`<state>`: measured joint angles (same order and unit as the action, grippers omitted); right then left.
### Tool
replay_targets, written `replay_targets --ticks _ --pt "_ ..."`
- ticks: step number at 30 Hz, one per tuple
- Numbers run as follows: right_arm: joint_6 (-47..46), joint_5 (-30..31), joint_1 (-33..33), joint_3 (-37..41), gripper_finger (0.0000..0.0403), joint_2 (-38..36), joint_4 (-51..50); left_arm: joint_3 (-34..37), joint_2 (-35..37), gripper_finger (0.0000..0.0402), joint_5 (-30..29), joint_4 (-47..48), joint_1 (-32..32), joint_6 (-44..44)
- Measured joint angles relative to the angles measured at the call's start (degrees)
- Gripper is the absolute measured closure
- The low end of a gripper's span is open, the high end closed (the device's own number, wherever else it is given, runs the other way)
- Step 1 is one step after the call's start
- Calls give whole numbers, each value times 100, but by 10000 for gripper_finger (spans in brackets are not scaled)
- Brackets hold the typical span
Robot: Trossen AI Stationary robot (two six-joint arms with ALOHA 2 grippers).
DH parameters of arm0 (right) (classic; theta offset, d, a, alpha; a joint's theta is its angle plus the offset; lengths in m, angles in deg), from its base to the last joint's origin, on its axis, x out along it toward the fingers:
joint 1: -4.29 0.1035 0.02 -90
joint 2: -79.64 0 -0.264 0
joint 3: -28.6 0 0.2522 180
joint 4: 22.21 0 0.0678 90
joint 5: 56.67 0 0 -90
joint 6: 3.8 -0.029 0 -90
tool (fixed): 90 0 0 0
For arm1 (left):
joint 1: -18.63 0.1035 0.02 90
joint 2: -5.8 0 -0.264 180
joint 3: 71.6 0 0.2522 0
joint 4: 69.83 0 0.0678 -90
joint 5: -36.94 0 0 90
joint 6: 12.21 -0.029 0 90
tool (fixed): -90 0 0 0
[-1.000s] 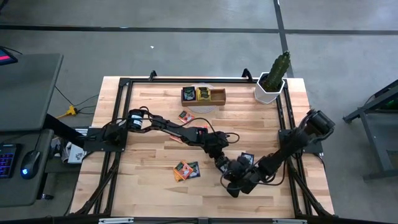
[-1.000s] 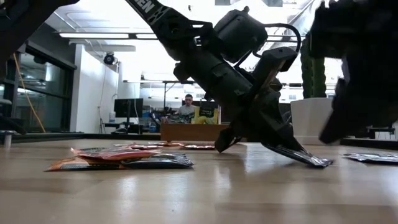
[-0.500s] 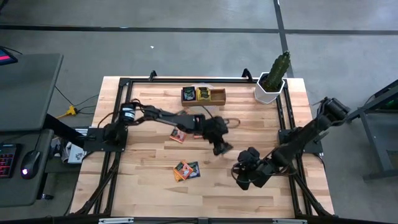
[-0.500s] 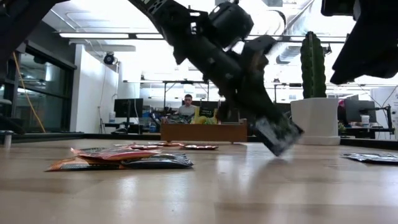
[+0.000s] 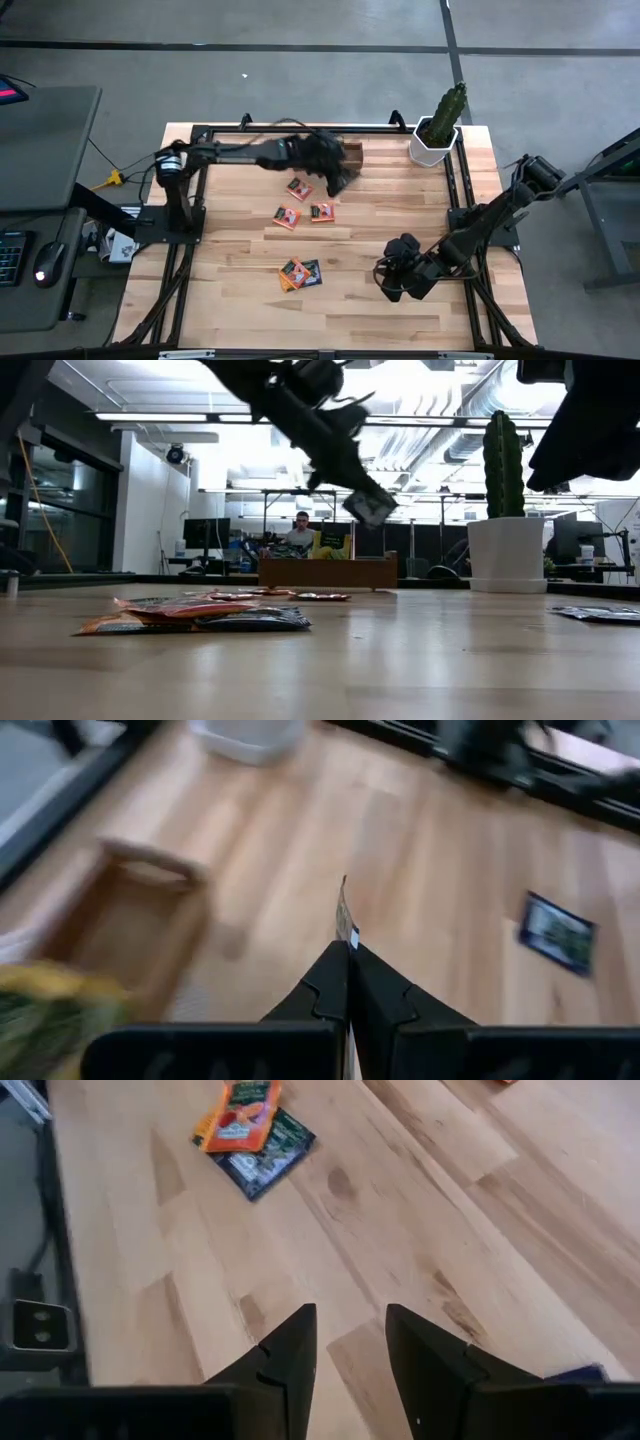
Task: Pick & Place Tea
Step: Put the middle purple tea bag in the left compartment of the organizer
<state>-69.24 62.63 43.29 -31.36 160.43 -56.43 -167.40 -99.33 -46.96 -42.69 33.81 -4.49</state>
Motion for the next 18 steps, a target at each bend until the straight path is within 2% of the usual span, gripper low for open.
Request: replay_targets --ticks 6,11,18 --pt "180 49 0 0 284 0 -83 866 542 401 7 -735 611 0" --pt "310 191 -105 0 284 0 -249 2010 1113 401 17 -2343 932 156" --pt "422 118 -634 0 284 0 -258 3600 1603 401 153 -4757 1252 417"
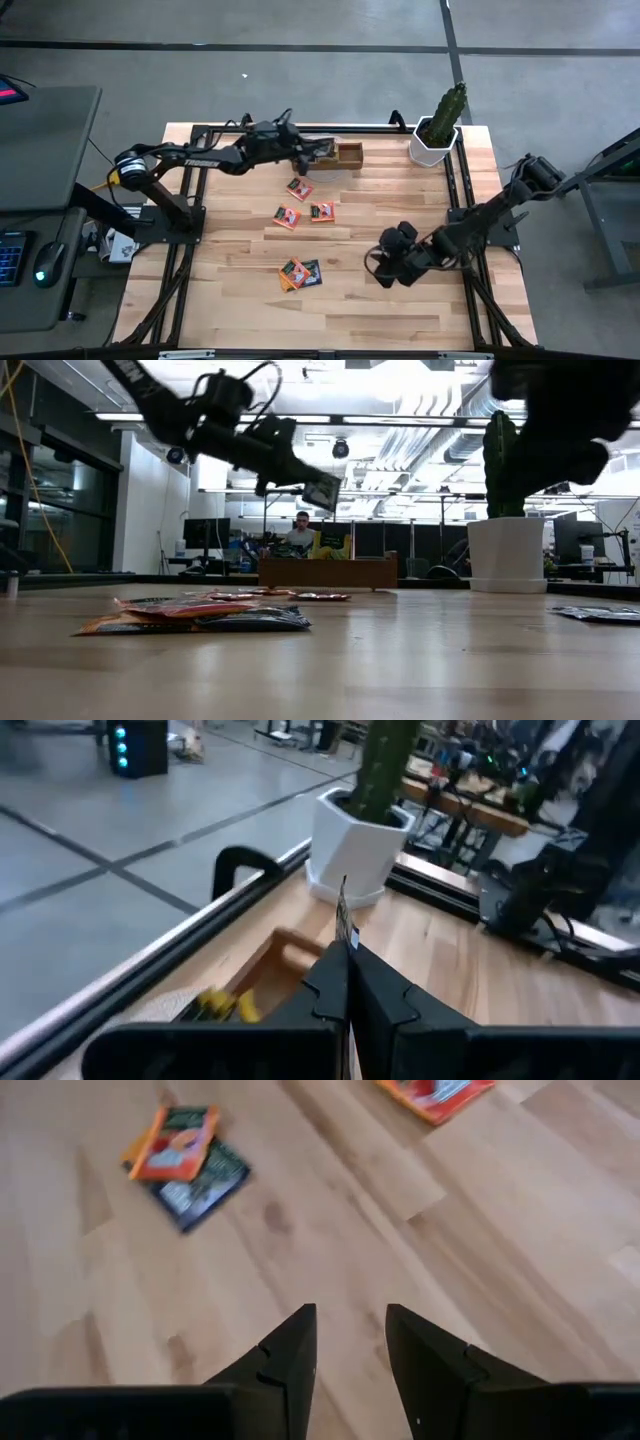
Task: Pick & Place Tea
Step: Put the middle purple tea bag in the left compartment of the organizer
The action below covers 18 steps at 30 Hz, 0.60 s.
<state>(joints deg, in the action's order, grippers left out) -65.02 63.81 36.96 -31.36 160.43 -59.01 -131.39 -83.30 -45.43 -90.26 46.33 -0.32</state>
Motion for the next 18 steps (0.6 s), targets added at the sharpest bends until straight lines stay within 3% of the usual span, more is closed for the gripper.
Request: replay_targets --ticks 7,13,18 --pt "97 -220 -626 0 284 2 174 748 18 401 562 -1130 522 84" --pt "172 -297 -999 0 284 2 329 1024 17 401 1392 -1217 1185 16" --pt "415 -448 -1216 0 284 2 593 1078 -119 401 1697 -1269 1509 -10"
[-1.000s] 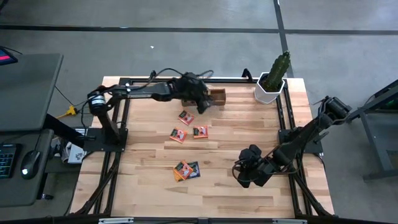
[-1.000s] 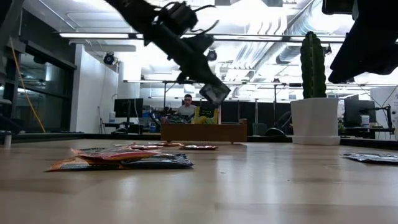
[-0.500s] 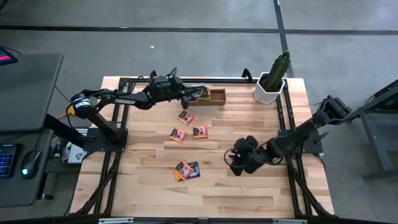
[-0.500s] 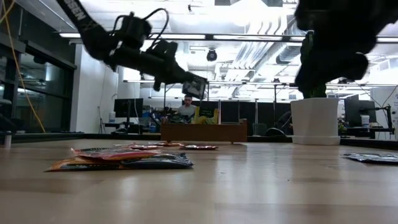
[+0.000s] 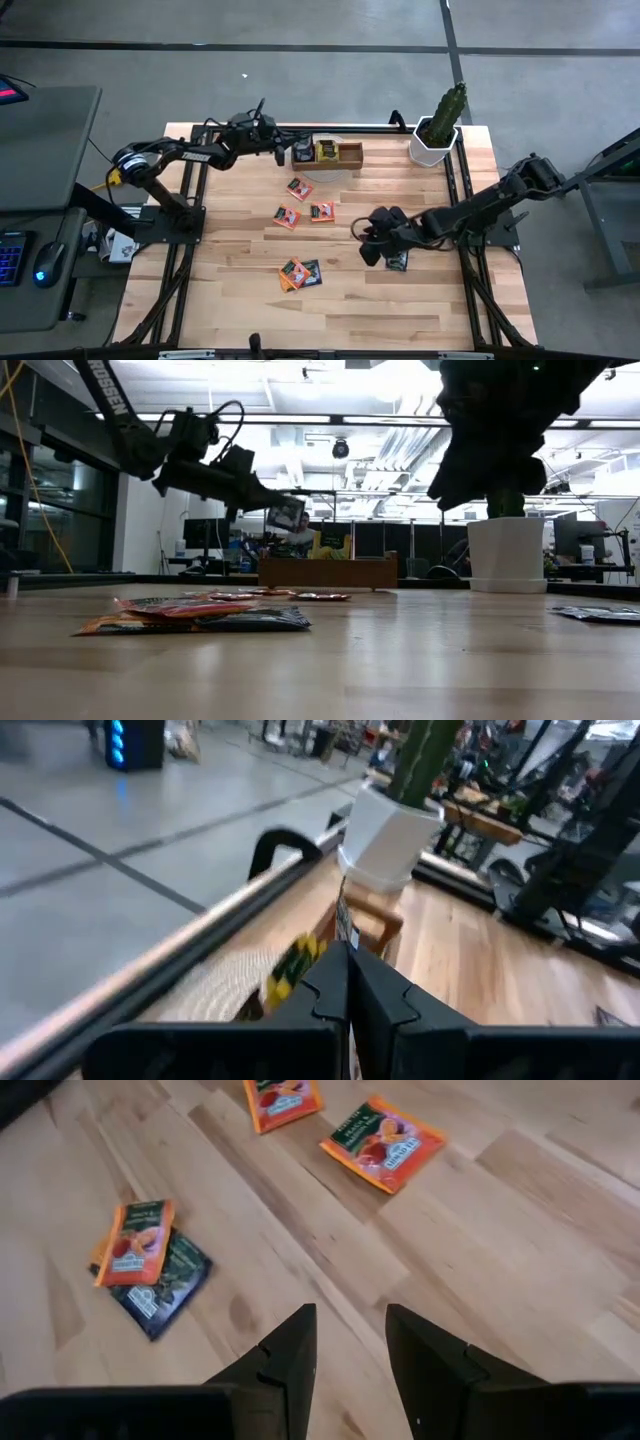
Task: Pick & Place Tea
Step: Put the middle purple tea bag in the left compartment of the organizer
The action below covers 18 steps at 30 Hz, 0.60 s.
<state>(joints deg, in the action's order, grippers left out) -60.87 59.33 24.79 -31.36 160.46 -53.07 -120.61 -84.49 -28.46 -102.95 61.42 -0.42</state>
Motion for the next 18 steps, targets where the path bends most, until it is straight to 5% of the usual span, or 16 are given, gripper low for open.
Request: replay_targets --ticks 4,18 --pt "171 -112 -169 0 284 0 139 1 -270 401 473 18 200 42" --pt "180 -243 -340 0 284 0 229 -4 -620 401 308 -348 185 178"
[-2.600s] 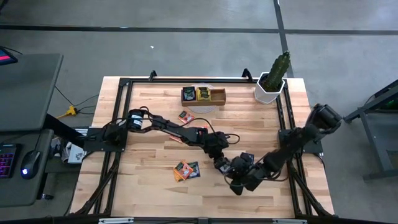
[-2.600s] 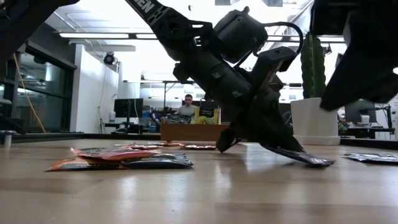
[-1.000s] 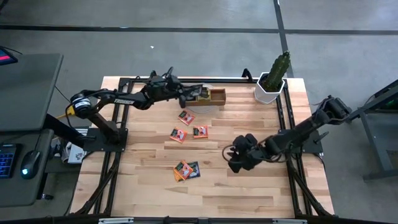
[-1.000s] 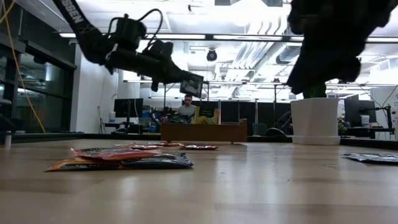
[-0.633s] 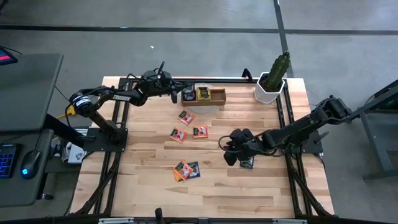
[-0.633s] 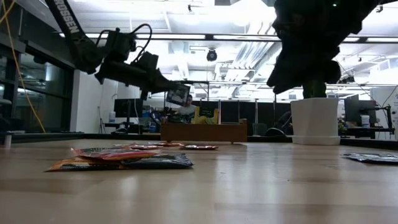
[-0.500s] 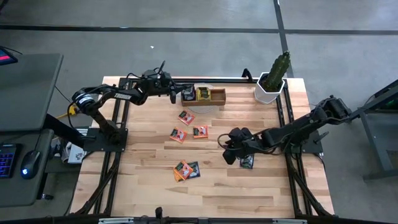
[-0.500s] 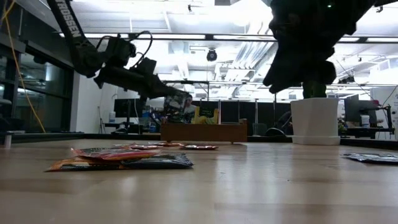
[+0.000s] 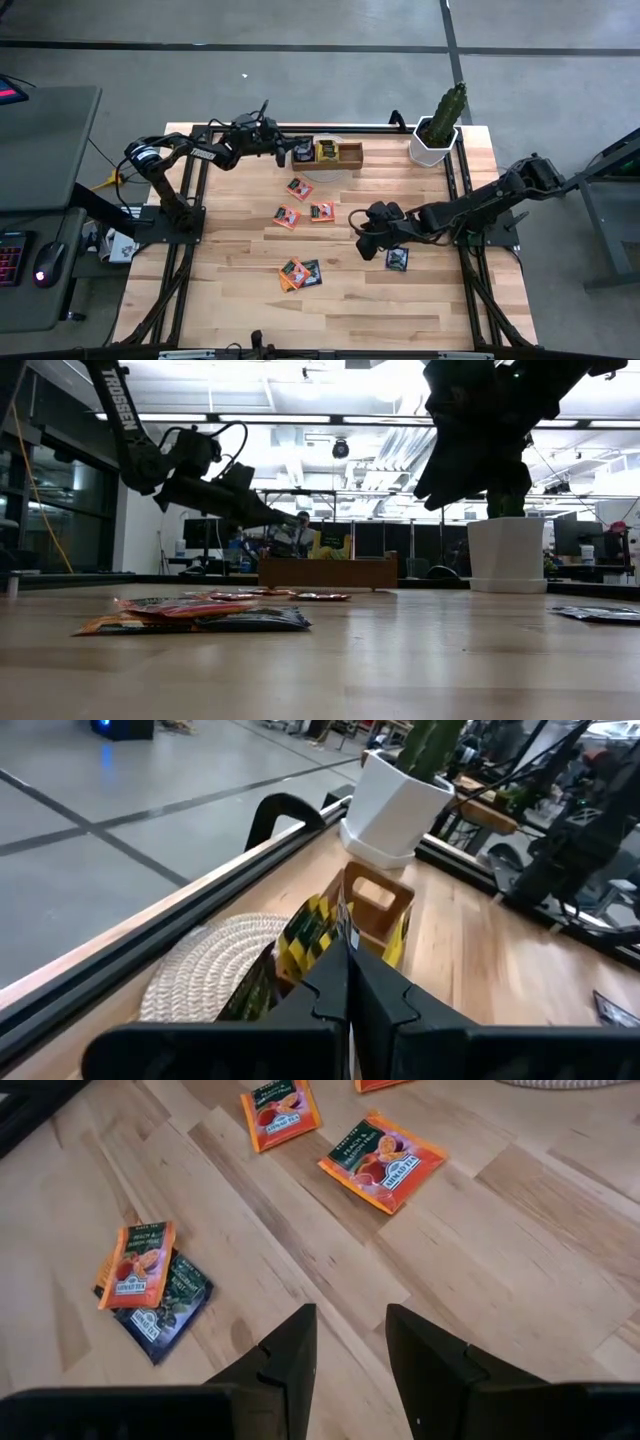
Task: Pick & Place Tea
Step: Put the middle purple tea bag in the left compartment of the organizer, then put the orange tea bag in the right compartment of the organizer
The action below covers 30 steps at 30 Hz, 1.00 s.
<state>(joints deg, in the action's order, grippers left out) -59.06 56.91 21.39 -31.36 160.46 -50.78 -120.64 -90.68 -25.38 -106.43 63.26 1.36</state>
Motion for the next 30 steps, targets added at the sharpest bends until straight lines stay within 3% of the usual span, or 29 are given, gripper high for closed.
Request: replay_targets --ticks 15,24,30 --pt "-44 -11 0 0 284 2 -2 -648 -389 398 177 809 -1 6" --pt "-81 0 2 0 284 1 -9 -691 -389 328 163 901 -1 21" --pt "-66 0 2 0 284 2 -22 -691 -389 289 478 824 1 -153"
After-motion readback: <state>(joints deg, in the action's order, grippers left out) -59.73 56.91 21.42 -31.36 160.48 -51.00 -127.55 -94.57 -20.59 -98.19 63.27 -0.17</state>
